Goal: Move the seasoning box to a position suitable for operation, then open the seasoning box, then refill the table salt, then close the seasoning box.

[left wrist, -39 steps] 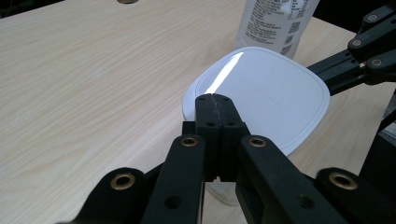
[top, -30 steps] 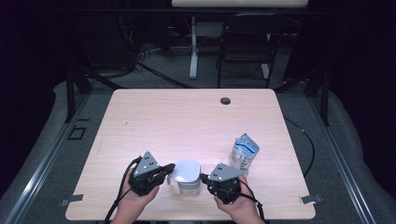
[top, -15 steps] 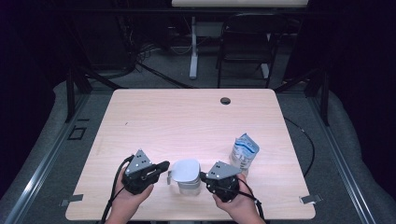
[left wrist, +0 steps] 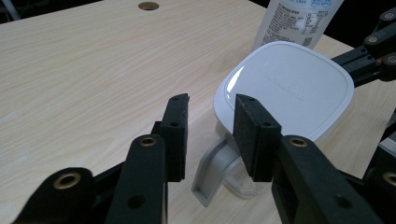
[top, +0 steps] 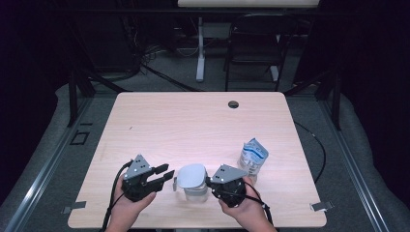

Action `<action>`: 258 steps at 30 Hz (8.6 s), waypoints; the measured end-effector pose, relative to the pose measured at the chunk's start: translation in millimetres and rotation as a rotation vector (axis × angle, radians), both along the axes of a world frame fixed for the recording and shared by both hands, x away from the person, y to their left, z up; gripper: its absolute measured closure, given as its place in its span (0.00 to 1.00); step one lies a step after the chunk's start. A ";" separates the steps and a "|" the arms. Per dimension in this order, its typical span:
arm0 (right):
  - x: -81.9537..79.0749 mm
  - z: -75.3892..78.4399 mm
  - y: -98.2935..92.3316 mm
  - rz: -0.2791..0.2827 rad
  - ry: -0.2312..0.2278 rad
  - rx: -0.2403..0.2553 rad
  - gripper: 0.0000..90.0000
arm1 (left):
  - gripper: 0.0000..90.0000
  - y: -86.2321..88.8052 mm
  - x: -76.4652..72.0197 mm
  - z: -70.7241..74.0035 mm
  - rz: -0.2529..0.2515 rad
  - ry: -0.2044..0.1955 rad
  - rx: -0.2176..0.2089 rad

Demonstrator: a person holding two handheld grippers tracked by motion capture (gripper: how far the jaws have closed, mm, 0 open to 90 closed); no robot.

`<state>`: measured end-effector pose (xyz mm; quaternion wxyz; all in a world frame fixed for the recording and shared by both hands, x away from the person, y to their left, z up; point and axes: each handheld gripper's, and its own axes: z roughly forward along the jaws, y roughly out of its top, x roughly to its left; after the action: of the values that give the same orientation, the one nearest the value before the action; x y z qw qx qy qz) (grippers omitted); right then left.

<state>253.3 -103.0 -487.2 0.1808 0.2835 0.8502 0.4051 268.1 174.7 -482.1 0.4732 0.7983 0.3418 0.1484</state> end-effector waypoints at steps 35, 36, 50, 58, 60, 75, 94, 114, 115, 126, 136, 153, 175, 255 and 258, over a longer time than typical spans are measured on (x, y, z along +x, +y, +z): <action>5.6 16.7 18.6 0.065 0.052 -0.095 0.98 | 0.67 12.3 -2.0 1.1 0.027 -0.002 -0.015; 6.2 16.5 18.5 0.061 0.053 -0.092 0.98 | 0.67 12.3 -2.1 1.1 0.026 -0.002 -0.012; 7.7 21.9 19.1 0.059 0.046 -0.075 0.98 | 0.67 15.1 -1.7 1.0 0.037 0.002 -0.011; 8.3 27.0 21.5 0.059 0.040 -0.057 0.97 | 0.66 20.6 -1.3 3.0 0.052 -0.008 -0.023; 8.7 28.2 22.8 0.061 0.042 -0.057 0.97 | 0.66 22.3 -0.8 3.1 0.055 -0.007 -0.027; 11.7 32.6 28.5 0.064 0.033 -0.051 0.97 | 0.65 26.4 1.3 0.6 0.068 0.007 -0.030; 13.8 42.1 34.5 0.067 0.024 -0.036 0.97 | 0.65 27.9 2.8 -3.3 0.078 0.013 -0.009; 13.7 46.5 45.8 0.083 0.010 -0.021 0.97 | 0.65 29.6 3.4 -4.2 0.092 0.012 -0.016; 13.5 46.9 46.2 0.082 0.010 -0.022 0.97 | 0.65 29.9 3.5 -4.0 0.090 0.012 -0.015; 12.4 48.5 47.5 0.098 0.000 -0.009 0.96 | 0.65 30.0 4.0 -5.2 0.093 0.015 -0.013; 11.8 47.3 47.8 0.095 -0.005 -0.019 0.95 | 0.65 31.1 4.2 -5.3 0.097 0.017 -0.012; 8.6 36.6 27.1 0.112 -0.054 0.015 0.66 | 0.65 39.5 5.5 -9.8 0.113 0.028 -0.024; 12.8 9.4 -11.7 0.031 0.066 0.127 0.46 | 0.65 45.0 6.9 -12.4 0.121 0.039 -0.029; -5.0 -49.1 -136.1 -0.345 0.039 0.084 0.56 | 0.64 62.0 15.8 -18.2 0.192 0.056 -0.063; -1.1 -51.6 -133.4 -0.365 0.036 0.078 0.54 | 0.64 65.1 16.4 -18.8 0.199 0.057 -0.068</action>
<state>252.1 -236.5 -538.8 0.2250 0.4470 0.7713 0.3933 284.5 239.8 -501.0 0.4730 0.7478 0.4375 0.1604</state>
